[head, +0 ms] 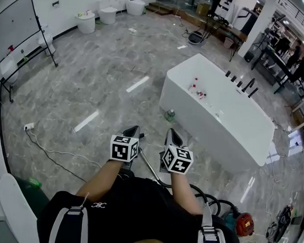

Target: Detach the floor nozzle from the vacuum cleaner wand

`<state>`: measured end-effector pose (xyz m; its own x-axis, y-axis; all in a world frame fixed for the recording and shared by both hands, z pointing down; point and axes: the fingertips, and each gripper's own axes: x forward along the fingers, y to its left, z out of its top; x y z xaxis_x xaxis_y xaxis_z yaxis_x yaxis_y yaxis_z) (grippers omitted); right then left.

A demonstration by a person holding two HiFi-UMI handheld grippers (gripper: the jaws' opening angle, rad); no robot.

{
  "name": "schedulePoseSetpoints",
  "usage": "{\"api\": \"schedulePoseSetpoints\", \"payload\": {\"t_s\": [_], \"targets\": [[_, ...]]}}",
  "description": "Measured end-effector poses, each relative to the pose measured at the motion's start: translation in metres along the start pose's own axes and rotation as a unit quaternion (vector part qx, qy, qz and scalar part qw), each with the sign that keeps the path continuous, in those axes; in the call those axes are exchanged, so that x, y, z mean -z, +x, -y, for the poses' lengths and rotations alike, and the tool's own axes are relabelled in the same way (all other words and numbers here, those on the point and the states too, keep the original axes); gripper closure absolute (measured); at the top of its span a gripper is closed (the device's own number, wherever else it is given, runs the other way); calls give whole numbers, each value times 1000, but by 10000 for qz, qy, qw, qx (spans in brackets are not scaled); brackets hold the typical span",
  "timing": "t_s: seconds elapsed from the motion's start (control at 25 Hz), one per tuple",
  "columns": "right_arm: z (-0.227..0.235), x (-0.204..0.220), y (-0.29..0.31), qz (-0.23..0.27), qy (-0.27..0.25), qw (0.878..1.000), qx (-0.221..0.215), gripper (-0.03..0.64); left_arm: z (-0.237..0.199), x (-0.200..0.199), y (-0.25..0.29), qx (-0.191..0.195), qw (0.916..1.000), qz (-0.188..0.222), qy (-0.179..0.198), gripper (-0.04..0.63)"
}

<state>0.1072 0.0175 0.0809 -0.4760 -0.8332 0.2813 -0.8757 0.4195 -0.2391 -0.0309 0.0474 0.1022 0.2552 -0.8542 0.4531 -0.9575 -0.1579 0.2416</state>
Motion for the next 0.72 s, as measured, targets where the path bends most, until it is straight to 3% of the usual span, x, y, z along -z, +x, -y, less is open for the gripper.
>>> {"api": "schedulePoseSetpoints", "payload": {"t_s": [0.2,0.4,0.72], "targets": [[5,-1,41,-57,27,9999,146,612,-23,-18,39,151,9998,-98,128,594],[17,-24,96,24,69,9993,377,612,-48,-64,86,342,9987,-25,375,594],[-12,-41,188,-27,31,9989,476,612,-126,-108,136,467,9984,-127,306,594]]}}
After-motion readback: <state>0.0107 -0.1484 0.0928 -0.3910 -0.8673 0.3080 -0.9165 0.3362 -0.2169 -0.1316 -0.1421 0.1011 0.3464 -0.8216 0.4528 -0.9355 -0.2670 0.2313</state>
